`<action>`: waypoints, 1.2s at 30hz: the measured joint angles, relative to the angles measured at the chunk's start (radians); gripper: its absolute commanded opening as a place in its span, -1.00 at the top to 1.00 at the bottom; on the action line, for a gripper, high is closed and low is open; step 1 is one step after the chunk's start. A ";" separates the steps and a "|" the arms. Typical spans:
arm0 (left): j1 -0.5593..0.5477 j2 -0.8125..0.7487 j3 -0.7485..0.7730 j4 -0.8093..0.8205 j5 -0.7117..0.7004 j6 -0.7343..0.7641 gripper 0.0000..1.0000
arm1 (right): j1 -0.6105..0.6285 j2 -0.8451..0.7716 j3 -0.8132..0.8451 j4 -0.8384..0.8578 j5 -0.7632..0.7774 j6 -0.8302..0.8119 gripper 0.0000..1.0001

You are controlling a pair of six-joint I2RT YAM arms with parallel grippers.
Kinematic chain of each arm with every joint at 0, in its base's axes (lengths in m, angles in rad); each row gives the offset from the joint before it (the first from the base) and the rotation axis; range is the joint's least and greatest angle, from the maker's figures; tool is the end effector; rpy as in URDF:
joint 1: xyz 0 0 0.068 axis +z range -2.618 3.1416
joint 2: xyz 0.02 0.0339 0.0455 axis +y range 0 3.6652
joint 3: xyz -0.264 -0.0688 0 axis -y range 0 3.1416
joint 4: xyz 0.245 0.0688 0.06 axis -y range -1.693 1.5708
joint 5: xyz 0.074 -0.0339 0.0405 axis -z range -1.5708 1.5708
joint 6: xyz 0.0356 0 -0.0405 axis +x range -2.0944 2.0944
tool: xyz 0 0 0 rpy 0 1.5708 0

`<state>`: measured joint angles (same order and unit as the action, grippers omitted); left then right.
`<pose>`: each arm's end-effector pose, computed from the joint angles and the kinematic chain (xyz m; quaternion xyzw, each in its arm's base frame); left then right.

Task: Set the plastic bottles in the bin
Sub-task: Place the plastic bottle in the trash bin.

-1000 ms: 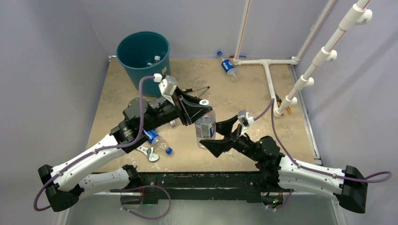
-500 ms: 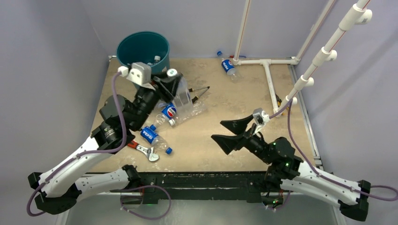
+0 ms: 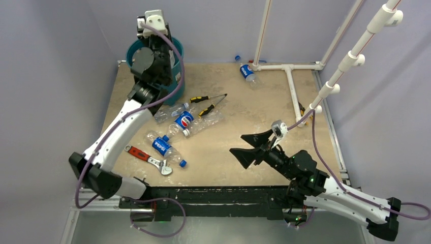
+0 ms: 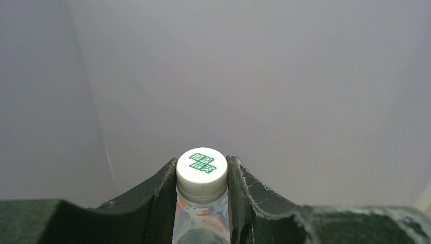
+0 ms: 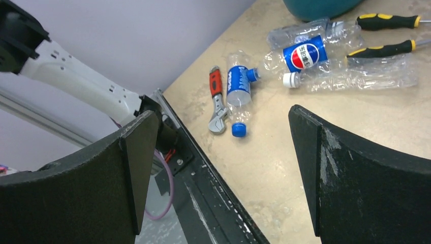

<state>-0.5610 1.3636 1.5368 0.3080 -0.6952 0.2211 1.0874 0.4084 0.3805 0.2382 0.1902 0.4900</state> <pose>0.2547 -0.1331 0.5201 -0.0836 0.5615 0.0380 0.8224 0.0668 0.1127 0.2942 -0.1137 0.6201 0.5069 0.5878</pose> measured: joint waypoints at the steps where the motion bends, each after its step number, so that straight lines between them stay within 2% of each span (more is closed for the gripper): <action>1: 0.024 0.037 0.015 0.019 0.004 0.003 1.00 | 0.000 0.005 -0.005 -0.001 -0.002 0.000 -0.98; 8: 0.192 0.211 0.035 0.088 0.032 -0.049 1.00 | 0.000 0.003 -0.062 -0.006 -0.004 0.012 -0.98; 17: 0.218 0.318 0.023 0.095 0.036 -0.115 1.00 | 0.000 -0.012 -0.105 -0.067 0.005 0.027 -0.98; 18: 0.218 0.318 0.011 0.095 0.033 -0.129 0.88 | 0.000 -0.013 -0.105 -0.067 0.007 0.027 -0.98; 21: 0.218 0.318 -0.024 0.095 0.018 -0.158 -0.47 | 0.000 -0.007 -0.105 -0.067 0.017 0.027 -0.98; 22: 0.218 0.319 -0.033 0.093 0.013 -0.159 -0.76 | 0.000 -0.002 -0.105 -0.067 0.020 0.027 -0.98; 24: 0.218 0.318 -0.049 0.092 0.003 -0.170 -0.89 | 0.000 0.024 -0.099 -0.068 0.023 0.027 -0.98; 29: 0.218 0.299 -0.051 0.053 -0.016 -0.206 -0.96 | 0.000 0.076 -0.078 -0.074 0.028 0.027 -0.98; 33: 0.218 0.235 -0.022 -0.083 -0.017 -0.279 -0.99 | 0.000 0.092 -0.076 -0.062 0.028 0.027 -0.98; 36: 0.218 0.114 -0.031 -0.202 0.011 -0.375 -0.99 | 0.000 0.119 -0.076 -0.039 0.034 0.040 -0.98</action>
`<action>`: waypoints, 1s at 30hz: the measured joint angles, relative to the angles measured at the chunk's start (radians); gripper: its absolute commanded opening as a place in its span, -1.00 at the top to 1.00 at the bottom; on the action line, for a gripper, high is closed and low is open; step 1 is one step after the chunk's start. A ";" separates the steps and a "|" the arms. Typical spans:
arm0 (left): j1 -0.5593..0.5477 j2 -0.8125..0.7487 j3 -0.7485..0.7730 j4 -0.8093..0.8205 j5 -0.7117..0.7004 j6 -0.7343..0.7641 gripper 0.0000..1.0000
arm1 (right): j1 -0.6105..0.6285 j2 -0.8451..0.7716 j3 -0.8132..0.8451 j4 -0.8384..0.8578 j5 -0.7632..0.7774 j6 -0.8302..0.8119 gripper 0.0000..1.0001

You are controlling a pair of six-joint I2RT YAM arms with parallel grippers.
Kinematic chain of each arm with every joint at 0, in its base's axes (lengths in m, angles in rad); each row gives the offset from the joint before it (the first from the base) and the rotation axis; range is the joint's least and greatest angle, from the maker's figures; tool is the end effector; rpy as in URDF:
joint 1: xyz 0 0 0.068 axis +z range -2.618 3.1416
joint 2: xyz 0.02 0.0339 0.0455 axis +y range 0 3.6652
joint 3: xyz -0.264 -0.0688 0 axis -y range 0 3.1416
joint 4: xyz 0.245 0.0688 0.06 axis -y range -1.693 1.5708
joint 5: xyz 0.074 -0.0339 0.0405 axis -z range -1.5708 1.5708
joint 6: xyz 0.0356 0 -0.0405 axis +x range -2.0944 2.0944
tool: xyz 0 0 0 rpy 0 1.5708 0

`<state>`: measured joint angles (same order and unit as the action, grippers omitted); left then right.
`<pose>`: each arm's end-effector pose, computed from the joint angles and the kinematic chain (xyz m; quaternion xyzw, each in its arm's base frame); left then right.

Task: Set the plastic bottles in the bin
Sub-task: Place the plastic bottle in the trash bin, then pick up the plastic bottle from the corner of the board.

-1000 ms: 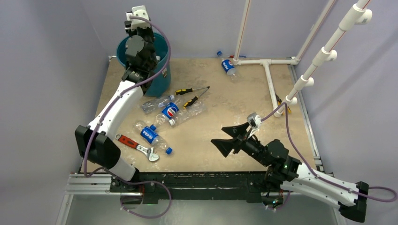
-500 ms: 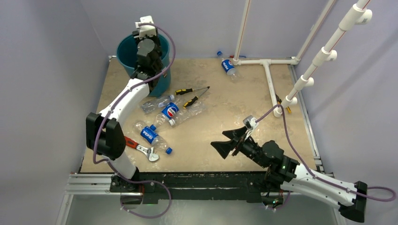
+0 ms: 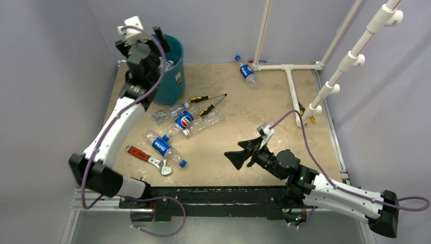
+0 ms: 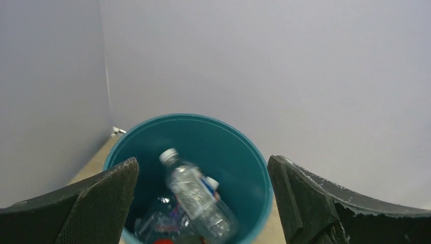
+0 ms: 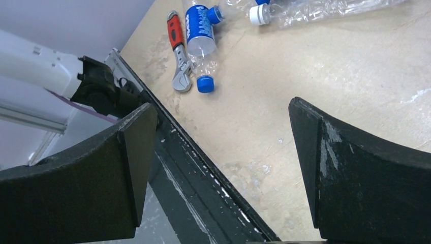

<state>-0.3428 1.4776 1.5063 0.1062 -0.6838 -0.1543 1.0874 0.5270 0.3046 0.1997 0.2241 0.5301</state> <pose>0.3271 -0.0929 0.4570 -0.1931 0.6408 0.0392 0.7420 0.0780 0.1315 0.2483 -0.1203 0.7047 0.4473 0.5374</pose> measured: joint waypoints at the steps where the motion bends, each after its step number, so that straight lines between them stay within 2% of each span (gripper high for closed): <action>1: 0.000 -0.057 -0.018 -0.032 0.016 -0.040 -0.99 | 0.000 0.012 0.000 0.010 0.008 0.011 -0.98; 4: 0.000 -0.256 -0.124 -0.097 0.081 -0.152 -0.99 | 0.000 0.047 -0.001 0.057 0.035 0.048 -0.98; 9: 0.000 -0.570 -0.275 -0.227 0.275 -0.279 -0.99 | 0.000 0.151 -0.002 0.174 0.077 0.095 -0.98; 15: 0.000 -0.654 -0.341 -0.443 0.311 -0.393 -0.99 | -0.001 0.396 0.059 0.211 0.156 0.117 -0.98; 18: 0.000 -0.675 -0.401 -0.592 0.287 -0.439 -0.99 | -0.002 0.563 0.160 0.178 0.197 0.139 -0.98; 22: 0.000 -0.701 -0.409 -0.749 0.240 -0.497 -0.99 | -0.008 0.734 0.312 0.080 0.249 0.186 -0.97; 30: 0.000 -0.901 -0.496 -0.815 0.257 -0.523 -0.99 | -0.114 0.776 0.351 0.024 0.278 0.256 -0.92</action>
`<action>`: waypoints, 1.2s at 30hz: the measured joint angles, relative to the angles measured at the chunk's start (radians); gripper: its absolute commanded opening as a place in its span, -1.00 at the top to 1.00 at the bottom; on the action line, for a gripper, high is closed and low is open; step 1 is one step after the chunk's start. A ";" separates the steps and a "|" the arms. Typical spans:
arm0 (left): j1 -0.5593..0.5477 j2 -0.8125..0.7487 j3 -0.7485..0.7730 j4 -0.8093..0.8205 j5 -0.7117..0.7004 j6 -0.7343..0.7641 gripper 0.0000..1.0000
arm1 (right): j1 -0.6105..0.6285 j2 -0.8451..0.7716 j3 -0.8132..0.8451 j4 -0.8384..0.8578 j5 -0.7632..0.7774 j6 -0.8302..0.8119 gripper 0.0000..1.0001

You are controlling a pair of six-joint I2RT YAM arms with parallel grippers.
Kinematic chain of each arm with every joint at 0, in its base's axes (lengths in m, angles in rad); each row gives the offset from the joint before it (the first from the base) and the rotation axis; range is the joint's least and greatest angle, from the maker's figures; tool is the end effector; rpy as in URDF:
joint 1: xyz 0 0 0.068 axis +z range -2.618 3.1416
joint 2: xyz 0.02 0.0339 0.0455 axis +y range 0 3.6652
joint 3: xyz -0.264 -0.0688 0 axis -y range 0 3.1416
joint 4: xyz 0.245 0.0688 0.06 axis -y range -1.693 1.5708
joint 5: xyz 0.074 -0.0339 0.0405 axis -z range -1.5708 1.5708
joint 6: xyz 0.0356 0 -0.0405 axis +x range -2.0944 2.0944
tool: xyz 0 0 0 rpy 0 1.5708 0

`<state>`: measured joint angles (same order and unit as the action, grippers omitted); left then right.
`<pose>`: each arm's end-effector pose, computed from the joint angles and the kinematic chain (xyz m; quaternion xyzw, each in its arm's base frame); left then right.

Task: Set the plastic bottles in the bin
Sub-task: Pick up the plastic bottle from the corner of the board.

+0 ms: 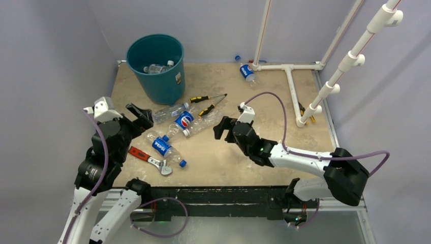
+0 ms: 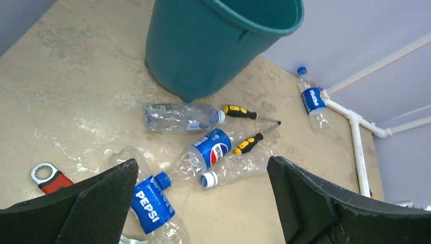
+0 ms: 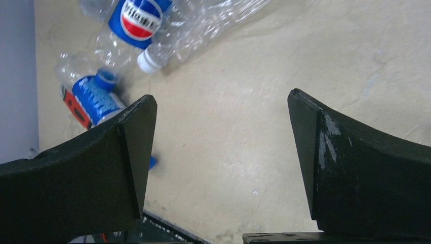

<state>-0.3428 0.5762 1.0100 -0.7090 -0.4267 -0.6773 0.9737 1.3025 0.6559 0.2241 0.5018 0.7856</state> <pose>0.0974 -0.0191 0.3858 -0.2557 0.7472 -0.1406 0.5971 0.1703 0.2200 0.2252 0.0579 0.8224 0.2725 0.4960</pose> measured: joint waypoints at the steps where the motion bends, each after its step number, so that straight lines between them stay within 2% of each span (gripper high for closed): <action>1: 0.000 -0.015 -0.016 -0.002 0.008 0.000 -0.99 | -0.015 0.001 0.000 -0.002 0.000 0.002 -0.92; 13: 0.000 -0.090 -0.154 -0.038 0.056 0.006 -0.99 | -0.232 0.054 0.137 -0.081 0.087 -0.027 -0.84; 19: 0.000 -0.108 -0.205 -0.031 0.100 -0.003 -0.99 | -0.307 0.103 0.142 -0.057 0.222 -0.035 -0.82; 22: 0.000 -0.108 -0.216 -0.027 0.115 -0.004 -0.99 | -0.335 0.186 0.164 -0.026 0.269 -0.058 -0.84; 27: 0.000 -0.107 -0.221 -0.010 0.132 -0.004 -0.99 | -0.416 0.375 0.292 -0.008 0.300 -0.100 -0.97; 36: 0.000 -0.087 -0.230 0.040 0.168 -0.032 -0.99 | -0.503 0.592 0.460 0.103 0.283 -0.253 -0.98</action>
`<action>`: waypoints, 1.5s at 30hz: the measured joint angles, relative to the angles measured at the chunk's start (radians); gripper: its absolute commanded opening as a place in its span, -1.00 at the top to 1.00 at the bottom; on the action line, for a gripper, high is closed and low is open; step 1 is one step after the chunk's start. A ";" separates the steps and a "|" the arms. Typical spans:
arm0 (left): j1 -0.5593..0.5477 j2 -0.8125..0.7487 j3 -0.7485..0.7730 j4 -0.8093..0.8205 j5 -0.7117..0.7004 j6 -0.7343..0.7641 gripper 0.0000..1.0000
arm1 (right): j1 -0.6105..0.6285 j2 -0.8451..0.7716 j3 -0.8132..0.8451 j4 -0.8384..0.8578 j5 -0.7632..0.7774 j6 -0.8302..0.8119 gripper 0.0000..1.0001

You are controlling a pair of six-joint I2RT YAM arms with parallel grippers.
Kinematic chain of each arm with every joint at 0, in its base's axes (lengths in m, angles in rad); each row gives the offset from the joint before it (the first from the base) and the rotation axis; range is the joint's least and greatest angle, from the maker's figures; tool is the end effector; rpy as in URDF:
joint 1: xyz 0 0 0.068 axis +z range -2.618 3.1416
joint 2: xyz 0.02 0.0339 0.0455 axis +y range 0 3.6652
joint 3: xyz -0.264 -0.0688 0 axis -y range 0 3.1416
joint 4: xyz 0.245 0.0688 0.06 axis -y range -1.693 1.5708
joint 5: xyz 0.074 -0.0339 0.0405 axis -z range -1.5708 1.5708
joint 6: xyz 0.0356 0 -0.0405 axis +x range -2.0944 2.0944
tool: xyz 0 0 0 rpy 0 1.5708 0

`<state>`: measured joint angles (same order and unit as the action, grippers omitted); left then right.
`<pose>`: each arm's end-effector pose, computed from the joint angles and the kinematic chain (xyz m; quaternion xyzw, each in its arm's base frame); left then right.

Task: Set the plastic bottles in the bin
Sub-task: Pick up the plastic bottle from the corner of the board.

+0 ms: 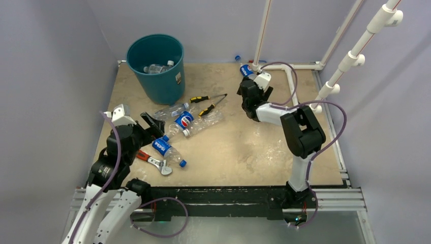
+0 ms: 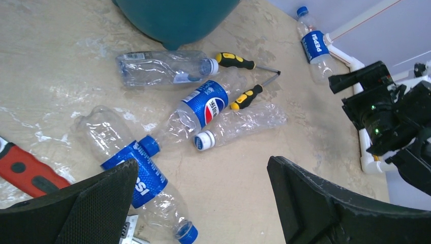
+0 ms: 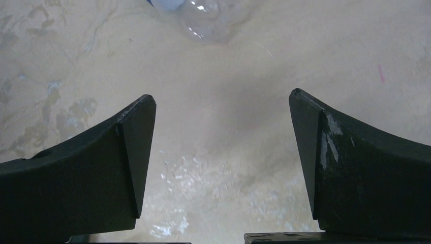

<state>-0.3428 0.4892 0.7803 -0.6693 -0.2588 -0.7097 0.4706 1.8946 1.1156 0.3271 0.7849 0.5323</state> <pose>0.1021 -0.0268 0.3253 -0.2209 0.7935 -0.1874 0.5352 0.3766 0.1634 0.1910 0.2270 0.7765 -0.0485 0.5858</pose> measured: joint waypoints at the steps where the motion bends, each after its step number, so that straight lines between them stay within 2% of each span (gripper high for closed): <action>1: 0.000 0.006 -0.007 0.011 0.007 -0.007 -0.99 | -0.008 0.022 0.023 0.010 -0.013 -0.016 -0.98; 12: 0.000 0.072 -0.097 0.109 0.099 -0.050 -0.99 | -0.081 0.213 0.241 0.064 -0.092 -0.166 -0.98; 21: 0.000 0.091 -0.144 0.184 0.126 -0.071 -0.98 | -0.151 0.312 0.353 0.065 -0.159 -0.229 -0.98; 29: 0.000 0.124 -0.166 0.235 0.151 -0.084 -0.98 | -0.154 0.391 0.446 0.037 -0.247 -0.254 -0.95; 39: 0.000 0.128 -0.179 0.264 0.168 -0.090 -0.97 | -0.154 0.381 0.417 0.037 -0.335 -0.256 -0.84; 45: 0.000 0.122 -0.190 0.274 0.186 -0.100 -0.97 | -0.145 0.333 0.370 0.026 -0.367 -0.252 -0.96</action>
<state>-0.3428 0.6109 0.5903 -0.3958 -0.0731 -0.8093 0.3256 2.2276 1.4860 0.3534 0.4179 0.2802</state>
